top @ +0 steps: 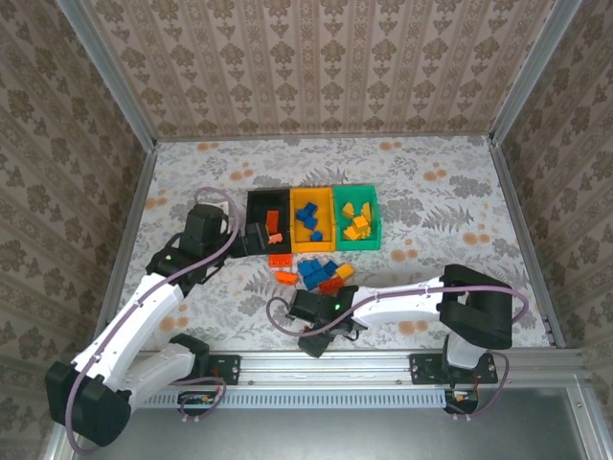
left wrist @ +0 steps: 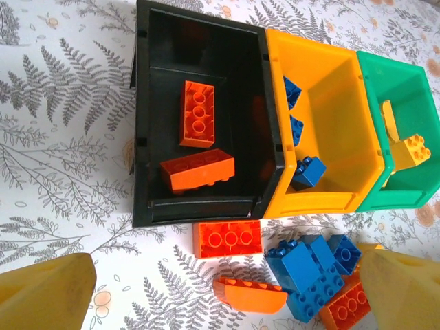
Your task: Sort the legos into containers by color
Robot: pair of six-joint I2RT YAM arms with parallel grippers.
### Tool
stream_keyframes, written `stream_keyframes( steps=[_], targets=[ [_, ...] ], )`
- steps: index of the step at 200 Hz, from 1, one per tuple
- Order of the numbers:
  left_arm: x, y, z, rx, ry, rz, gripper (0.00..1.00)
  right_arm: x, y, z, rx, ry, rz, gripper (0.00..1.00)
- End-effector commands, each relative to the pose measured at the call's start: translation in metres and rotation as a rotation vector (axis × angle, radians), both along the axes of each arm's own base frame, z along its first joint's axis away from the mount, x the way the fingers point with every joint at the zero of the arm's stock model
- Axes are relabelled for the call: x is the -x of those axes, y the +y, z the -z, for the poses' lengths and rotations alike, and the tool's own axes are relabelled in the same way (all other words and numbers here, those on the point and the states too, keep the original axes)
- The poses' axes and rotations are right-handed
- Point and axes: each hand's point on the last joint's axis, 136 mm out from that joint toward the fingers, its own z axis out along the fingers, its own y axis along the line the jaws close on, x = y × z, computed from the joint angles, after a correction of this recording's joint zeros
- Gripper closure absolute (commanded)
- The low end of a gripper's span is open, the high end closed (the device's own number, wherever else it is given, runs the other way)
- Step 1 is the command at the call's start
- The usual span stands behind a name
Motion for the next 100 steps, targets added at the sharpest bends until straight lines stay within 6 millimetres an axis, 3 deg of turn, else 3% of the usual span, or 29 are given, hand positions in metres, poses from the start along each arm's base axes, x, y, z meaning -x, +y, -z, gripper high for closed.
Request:
stream_keyframes(
  steps=[1, 65, 100],
  targets=[
    [0.002, 0.006, 0.002, 0.041, 0.020, -0.023, 0.00, -0.007, -0.013, 0.006, 0.103, -0.048, -0.005, 0.36],
    [0.000, 0.007, 0.004, 0.050, 0.022, -0.024, 0.00, -0.002, -0.024, 0.019, 0.169, -0.031, -0.003, 0.63],
    [0.001, 0.006, 0.002, 0.051, 0.016, -0.020, 0.00, -0.016, -0.020, 0.007, 0.101, -0.103, 0.056, 0.73]
  ],
)
